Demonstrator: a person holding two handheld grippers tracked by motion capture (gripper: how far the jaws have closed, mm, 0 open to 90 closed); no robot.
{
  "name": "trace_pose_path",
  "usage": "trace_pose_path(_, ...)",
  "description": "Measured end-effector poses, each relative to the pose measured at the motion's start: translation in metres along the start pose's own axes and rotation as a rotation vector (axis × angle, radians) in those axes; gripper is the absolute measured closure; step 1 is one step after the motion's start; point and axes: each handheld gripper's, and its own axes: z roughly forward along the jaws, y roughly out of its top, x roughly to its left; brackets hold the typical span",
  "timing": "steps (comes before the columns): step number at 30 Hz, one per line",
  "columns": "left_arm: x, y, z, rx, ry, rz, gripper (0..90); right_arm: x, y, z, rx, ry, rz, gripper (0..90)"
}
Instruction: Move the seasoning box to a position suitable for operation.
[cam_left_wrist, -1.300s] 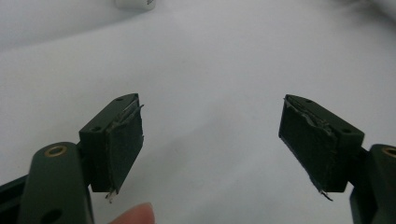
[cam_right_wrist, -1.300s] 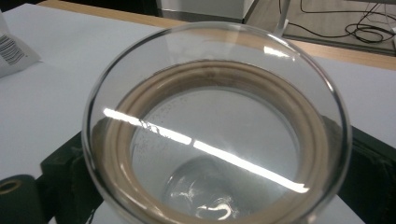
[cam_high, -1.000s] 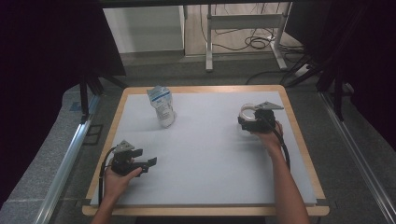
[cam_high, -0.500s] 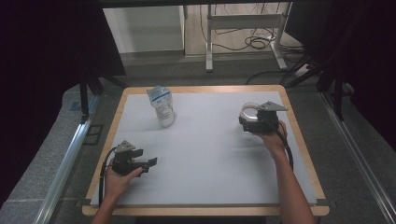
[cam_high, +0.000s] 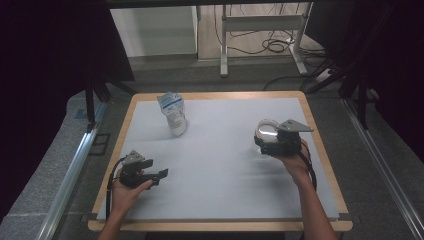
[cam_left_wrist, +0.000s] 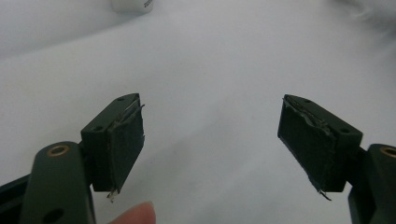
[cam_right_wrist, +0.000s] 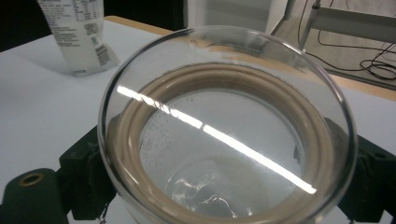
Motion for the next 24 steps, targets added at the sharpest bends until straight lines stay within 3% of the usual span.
trace_pose_path(8, -0.001, 0.000, 0.001, 0.005, 0.002, 0.006, 22.3, 0.022, -0.022, -0.020, 0.004, 0.032, -0.014, 11.5)
trace_pose_path(16, -0.003, 0.000, 0.001, 0.003, -0.001, 0.010, 22.3, 0.041, -0.039, -0.024, 0.034, 0.053, -0.048, 11.5)
trace_pose_path(19, -0.004, 0.000, 0.000, 0.000, -0.003, 0.009, 22.3, 0.044, -0.042, -0.021, 0.051, 0.048, -0.070, 11.4)
trace_pose_path(24, -0.004, 0.000, 0.000, -0.001, -0.001, 0.014, 22.3, 0.044, -0.049, -0.020, 0.069, 0.058, -0.064, 11.5)
